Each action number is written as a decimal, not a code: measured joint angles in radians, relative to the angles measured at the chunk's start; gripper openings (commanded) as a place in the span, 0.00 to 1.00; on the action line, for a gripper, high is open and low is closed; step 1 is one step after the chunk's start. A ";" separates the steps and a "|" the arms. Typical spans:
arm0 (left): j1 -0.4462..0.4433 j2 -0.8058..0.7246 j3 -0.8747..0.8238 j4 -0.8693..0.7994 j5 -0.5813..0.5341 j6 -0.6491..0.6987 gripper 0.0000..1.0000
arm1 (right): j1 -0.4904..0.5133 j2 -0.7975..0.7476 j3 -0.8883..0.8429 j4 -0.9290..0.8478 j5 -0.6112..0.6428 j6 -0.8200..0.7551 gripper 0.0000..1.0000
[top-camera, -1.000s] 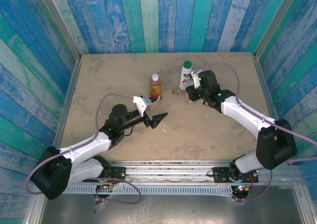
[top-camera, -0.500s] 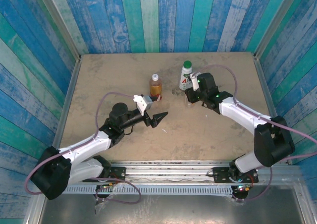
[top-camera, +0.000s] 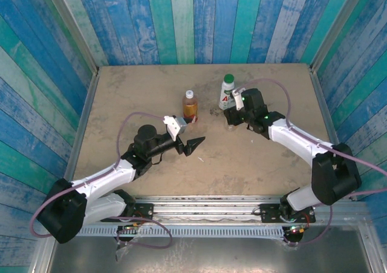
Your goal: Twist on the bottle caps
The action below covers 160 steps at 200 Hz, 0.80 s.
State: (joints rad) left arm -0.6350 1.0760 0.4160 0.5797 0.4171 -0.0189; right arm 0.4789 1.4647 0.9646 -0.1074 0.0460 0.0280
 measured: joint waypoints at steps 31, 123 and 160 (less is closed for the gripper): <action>0.008 -0.019 0.000 -0.019 -0.036 0.001 0.94 | -0.003 -0.083 0.000 -0.013 0.006 -0.002 0.88; 0.203 -0.103 -0.105 -0.009 -0.504 0.025 0.94 | -0.227 -0.409 -0.334 0.221 0.127 -0.029 1.00; 0.288 -0.054 -0.223 0.129 -0.696 0.068 0.94 | -0.307 -0.337 -0.532 0.436 0.172 -0.047 1.00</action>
State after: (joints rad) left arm -0.3473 1.0222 0.1928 0.7082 -0.2787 0.0494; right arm 0.1719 1.1278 0.4328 0.3290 0.2184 -0.0189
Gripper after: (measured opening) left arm 0.938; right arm 0.996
